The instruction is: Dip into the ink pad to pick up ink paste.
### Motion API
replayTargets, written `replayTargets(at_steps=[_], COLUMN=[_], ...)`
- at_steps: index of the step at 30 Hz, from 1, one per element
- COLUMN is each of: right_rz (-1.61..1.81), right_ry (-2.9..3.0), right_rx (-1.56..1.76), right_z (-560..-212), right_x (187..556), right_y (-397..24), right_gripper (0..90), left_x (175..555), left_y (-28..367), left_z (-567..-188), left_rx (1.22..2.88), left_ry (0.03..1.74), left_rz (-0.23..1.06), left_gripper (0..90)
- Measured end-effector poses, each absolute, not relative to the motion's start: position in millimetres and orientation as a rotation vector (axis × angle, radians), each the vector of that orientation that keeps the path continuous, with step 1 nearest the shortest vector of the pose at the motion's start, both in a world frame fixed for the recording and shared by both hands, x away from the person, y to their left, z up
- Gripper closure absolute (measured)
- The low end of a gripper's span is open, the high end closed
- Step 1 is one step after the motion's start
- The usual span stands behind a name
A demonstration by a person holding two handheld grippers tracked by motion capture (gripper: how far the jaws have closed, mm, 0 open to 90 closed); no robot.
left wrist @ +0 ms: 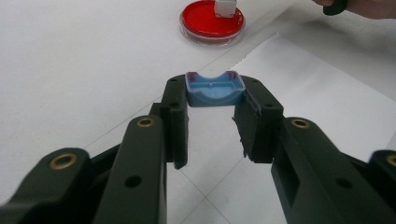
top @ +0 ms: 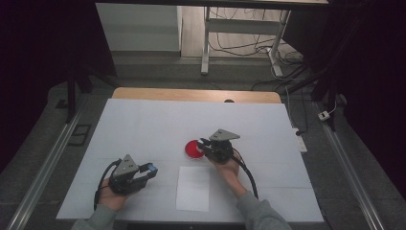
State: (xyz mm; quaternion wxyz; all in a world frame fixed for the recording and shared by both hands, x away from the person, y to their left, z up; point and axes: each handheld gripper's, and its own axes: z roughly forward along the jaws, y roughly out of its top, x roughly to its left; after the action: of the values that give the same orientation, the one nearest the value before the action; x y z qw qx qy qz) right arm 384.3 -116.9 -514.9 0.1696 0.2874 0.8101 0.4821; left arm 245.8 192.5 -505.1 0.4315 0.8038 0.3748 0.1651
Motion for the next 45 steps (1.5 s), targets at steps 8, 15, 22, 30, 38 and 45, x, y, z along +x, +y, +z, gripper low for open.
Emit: replayTargets(at_steps=[8,15,22,30,38,45], right_rz=[1.416,1.426,1.428,1.425,1.405,1.396], right_ry=[2.288,2.295,2.298,2.307,2.318,2.324], right_rx=[0.791,0.773,0.766,0.759,0.765,0.765], right_z=[-510,-509,-508,-510,-513,-516], right_x=[380,378,377,377,377,378], right_y=[-114,-110,-109,-106,-105,-103], right_gripper=[75.3,75.3,75.3,75.3,75.3,75.3], left_x=[246,246,246,246,246,246], left_y=[193,192,193,192,192,192], left_z=[-505,-505,-505,-506,-505,-506], left_rx=[2.004,2.006,2.005,2.006,2.008,2.008], left_ry=[0.935,0.934,0.934,0.935,0.933,0.934], left_rz=[0.413,0.412,0.412,0.411,0.410,0.409], left_gripper=[65.7,65.7,65.7,65.7,65.7,65.7])
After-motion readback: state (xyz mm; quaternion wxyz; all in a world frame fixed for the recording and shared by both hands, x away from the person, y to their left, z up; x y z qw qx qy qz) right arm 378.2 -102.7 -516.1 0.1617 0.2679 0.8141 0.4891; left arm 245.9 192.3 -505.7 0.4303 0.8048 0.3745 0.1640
